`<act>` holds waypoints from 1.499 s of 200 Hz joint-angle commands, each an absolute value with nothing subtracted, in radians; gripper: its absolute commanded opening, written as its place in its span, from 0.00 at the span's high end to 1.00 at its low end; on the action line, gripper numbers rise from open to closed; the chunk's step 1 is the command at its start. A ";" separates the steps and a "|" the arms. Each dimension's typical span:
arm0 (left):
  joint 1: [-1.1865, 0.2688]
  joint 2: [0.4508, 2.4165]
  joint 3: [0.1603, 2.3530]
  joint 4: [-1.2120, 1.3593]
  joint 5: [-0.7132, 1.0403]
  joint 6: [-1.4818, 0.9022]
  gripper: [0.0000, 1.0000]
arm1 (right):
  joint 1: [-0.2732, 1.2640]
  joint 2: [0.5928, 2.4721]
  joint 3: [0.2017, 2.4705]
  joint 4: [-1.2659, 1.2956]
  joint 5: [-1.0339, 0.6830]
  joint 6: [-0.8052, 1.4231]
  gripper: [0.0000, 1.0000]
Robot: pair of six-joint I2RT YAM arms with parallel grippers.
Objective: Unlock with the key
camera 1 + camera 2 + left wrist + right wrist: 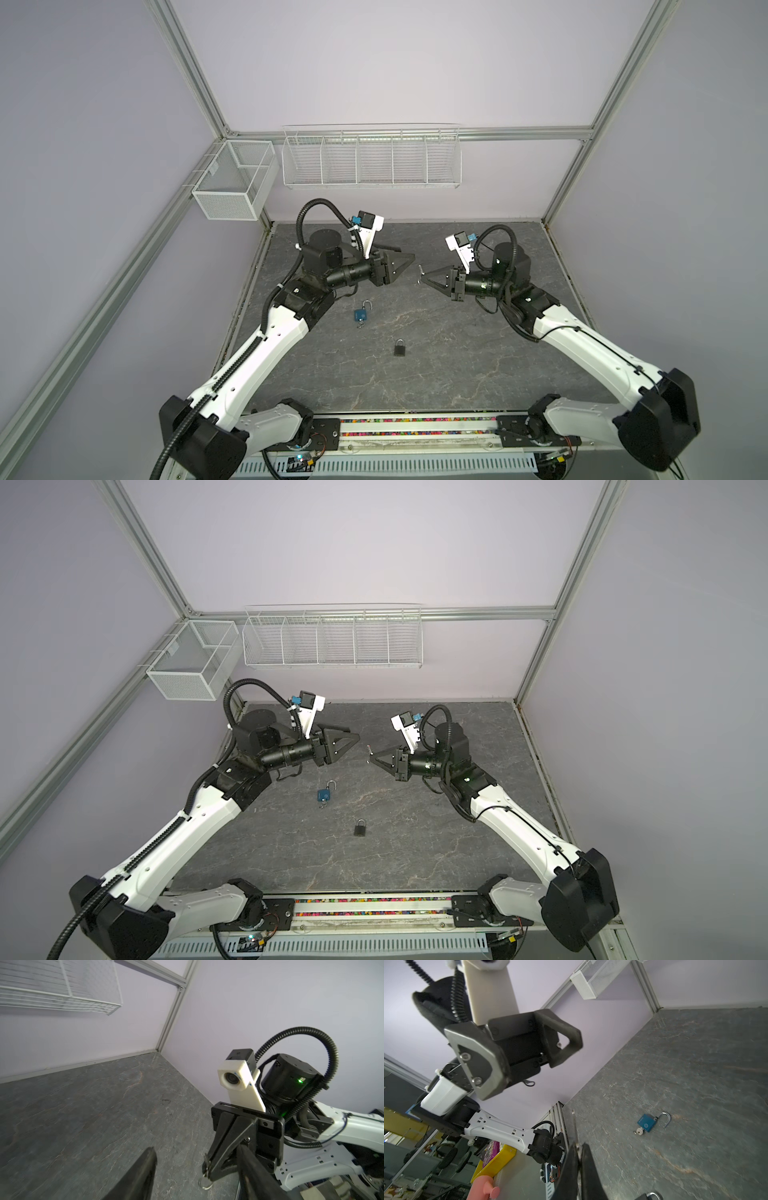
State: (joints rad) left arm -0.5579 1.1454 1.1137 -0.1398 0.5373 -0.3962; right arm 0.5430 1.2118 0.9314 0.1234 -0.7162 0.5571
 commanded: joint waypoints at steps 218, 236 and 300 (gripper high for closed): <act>-1.029 1.607 0.943 -0.607 -0.141 -0.871 0.39 | 0.541 1.233 0.657 -0.133 -0.418 0.656 0.94; -1.029 1.639 0.943 -0.557 -0.099 -0.871 0.38 | 0.540 1.248 0.655 -0.117 -0.435 0.659 0.93; -1.036 1.728 0.996 -0.612 -0.130 -0.877 0.40 | 0.539 1.266 0.657 -0.101 -0.438 0.654 0.94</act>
State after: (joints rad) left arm -1.0290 1.7065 0.9909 -0.5774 -0.1005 -0.8474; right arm 0.5430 1.2579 0.6415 -0.1150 -0.4339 0.6689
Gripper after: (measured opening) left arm 0.601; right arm 0.066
